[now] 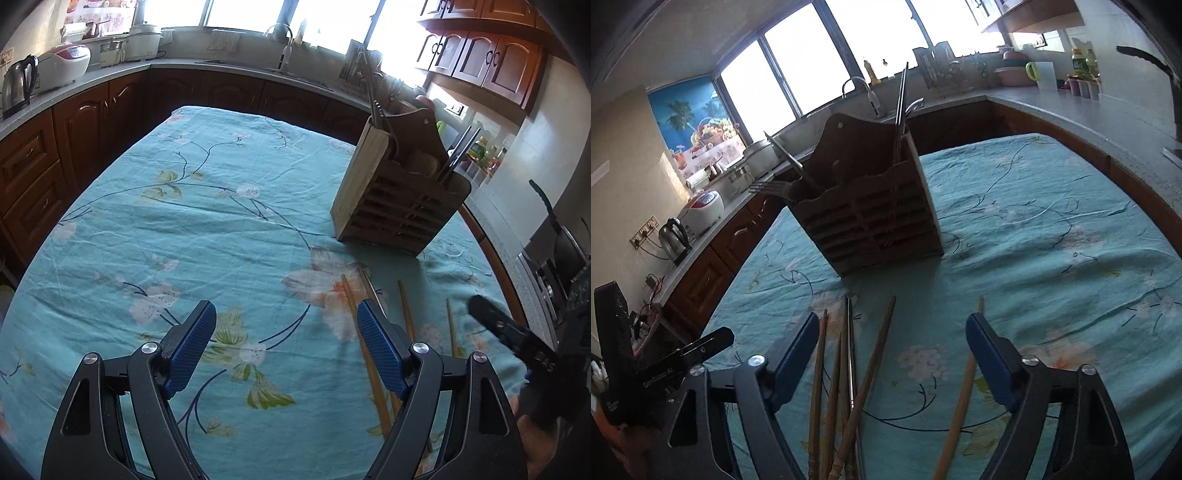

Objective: Organize utensils
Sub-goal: 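Close the right tool on a wooden chopstick while the left tool approaches another, then close the left tool on a wooden chopstick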

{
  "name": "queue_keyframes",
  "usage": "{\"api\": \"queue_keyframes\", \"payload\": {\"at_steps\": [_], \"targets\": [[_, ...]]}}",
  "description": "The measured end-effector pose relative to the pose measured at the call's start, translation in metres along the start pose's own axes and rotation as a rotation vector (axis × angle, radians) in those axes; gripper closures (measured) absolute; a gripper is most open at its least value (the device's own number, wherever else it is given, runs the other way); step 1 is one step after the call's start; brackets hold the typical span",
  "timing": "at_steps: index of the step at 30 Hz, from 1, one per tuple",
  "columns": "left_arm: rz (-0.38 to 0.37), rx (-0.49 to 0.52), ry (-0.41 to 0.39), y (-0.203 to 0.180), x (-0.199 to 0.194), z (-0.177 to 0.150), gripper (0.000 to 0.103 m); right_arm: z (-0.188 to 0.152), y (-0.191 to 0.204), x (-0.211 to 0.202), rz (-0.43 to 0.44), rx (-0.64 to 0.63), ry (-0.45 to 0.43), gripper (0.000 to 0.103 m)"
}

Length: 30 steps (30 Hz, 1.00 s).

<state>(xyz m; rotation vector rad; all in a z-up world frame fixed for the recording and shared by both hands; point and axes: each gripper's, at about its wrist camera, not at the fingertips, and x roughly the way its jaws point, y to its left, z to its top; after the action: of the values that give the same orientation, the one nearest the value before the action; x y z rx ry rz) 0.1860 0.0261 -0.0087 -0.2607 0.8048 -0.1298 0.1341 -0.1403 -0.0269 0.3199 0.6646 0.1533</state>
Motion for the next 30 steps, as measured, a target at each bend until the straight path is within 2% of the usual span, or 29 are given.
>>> {"api": "queue_keyframes", "payload": {"at_steps": [2,4,8,9,13,16,19,25,28,30], "targets": [[0.007,-0.006,0.008,0.003,0.003,0.0,0.023,0.0,0.008,0.018,0.007,-0.017,0.053,0.036],[0.01,-0.013,0.018,0.007,0.006,-0.001,0.023,0.0,0.016,0.036,0.01,-0.042,0.102,0.05],[0.012,-0.02,0.033,0.011,0.011,0.0,0.023,-0.004,0.027,0.067,-0.027,-0.088,0.179,0.062],[0.01,-0.018,0.036,0.011,0.012,0.0,0.023,-0.005,0.028,0.074,-0.039,-0.095,0.197,0.07],[-0.005,0.009,0.06,0.003,0.021,0.002,0.023,-0.008,0.031,0.082,-0.103,-0.16,0.212,0.092],[-0.024,0.039,0.082,-0.01,0.032,0.003,0.024,-0.008,0.024,0.077,-0.106,-0.175,0.224,0.097],[-0.033,0.085,0.105,-0.029,0.046,0.002,0.028,-0.005,0.008,0.065,-0.145,-0.155,0.22,0.097],[-0.013,0.177,0.196,-0.063,0.083,-0.004,0.044,0.001,-0.034,0.021,-0.084,-0.005,0.143,0.097],[-0.013,0.205,0.196,-0.075,0.085,-0.008,0.045,0.003,-0.041,0.002,-0.069,0.014,0.106,0.097],[0.035,0.255,0.179,-0.083,0.085,-0.012,0.045,0.006,-0.041,-0.005,-0.063,0.016,0.096,0.097]]}}
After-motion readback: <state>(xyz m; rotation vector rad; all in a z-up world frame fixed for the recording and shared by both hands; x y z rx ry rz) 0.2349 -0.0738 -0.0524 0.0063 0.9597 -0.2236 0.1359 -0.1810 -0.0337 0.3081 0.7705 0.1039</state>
